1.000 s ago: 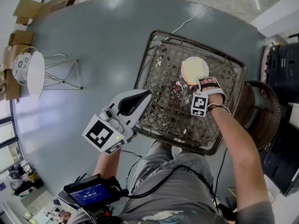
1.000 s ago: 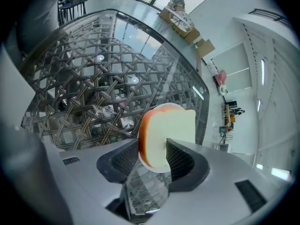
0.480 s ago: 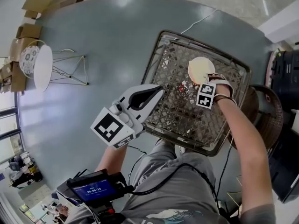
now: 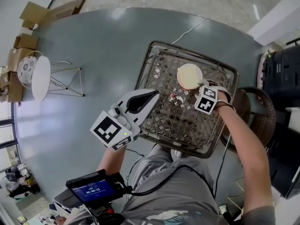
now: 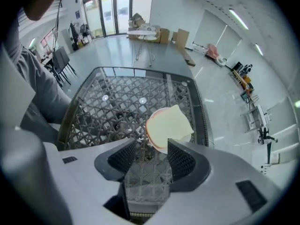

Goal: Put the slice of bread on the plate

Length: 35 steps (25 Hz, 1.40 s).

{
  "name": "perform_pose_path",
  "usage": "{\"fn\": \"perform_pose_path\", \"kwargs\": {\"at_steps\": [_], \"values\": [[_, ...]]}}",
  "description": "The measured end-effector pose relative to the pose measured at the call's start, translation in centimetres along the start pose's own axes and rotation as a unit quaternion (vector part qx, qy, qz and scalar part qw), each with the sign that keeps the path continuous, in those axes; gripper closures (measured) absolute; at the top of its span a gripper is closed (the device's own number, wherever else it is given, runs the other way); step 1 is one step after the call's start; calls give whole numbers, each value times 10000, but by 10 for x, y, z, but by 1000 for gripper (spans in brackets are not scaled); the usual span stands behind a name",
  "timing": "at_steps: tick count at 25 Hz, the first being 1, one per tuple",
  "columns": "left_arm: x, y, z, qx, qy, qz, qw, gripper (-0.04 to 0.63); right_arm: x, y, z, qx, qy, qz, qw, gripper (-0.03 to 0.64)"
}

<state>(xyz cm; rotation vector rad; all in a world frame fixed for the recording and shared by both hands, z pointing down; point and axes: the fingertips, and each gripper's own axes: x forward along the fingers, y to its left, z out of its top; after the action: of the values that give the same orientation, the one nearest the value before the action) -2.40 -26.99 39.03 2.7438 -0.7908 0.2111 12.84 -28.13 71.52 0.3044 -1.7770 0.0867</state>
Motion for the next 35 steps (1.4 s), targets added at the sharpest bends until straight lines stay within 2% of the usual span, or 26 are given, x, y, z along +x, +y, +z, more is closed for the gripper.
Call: {"fn": "perform_pose_path", "kwargs": {"at_steps": [3, 5, 6, 9, 11, 14, 17, 21, 24, 26, 29, 35], "values": [[0, -12, 11, 79, -74, -50, 9999, 588, -35, 4, 11, 300, -466, -141, 9984, 421], [0, -19, 18, 116, -125, -76, 9998, 588, -62, 6, 22, 515, -871, -321, 9944, 577], [-1, -22, 20, 130, -145, -88, 9998, 589, -76, 7, 27, 639, -1074, -372, 9915, 611], [-2, -35, 27, 164, -201, -123, 9996, 589, -122, 16, 44, 1071, -1697, -386, 9789, 611], [-3, -45, 33, 206, -244, -164, 9994, 589, -158, 19, 56, 1461, -2240, -361, 9629, 611], [-3, -63, 45, 315, -324, -244, 9987, 589, -221, 20, 72, 1874, -3091, -443, 9313, 611], [-2, -84, 60, 444, -409, -311, 9977, 589, -290, 23, 77, 1937, -3786, -729, 9021, 611], [2, -119, 80, 634, -544, -478, 9954, 589, -383, 36, 70, 2124, -4655, -954, 8539, 611], [-3, -148, 95, 850, -651, -643, 9922, 589, -448, 56, 70, 2240, -5179, -1075, 8186, 611], [-9, -168, 105, 1005, -738, -745, 9894, 589, -483, 71, 71, 2294, -5401, -1180, 8011, 611], [-14, -197, 118, 1182, -845, -889, 9854, 589, -519, 87, 66, 2331, -5577, -1330, 7854, 611], [-19, -239, 132, 1448, -987, -950, 9799, 589, -554, 112, 46, 2302, -5662, -1493, 7773, 612]]}}
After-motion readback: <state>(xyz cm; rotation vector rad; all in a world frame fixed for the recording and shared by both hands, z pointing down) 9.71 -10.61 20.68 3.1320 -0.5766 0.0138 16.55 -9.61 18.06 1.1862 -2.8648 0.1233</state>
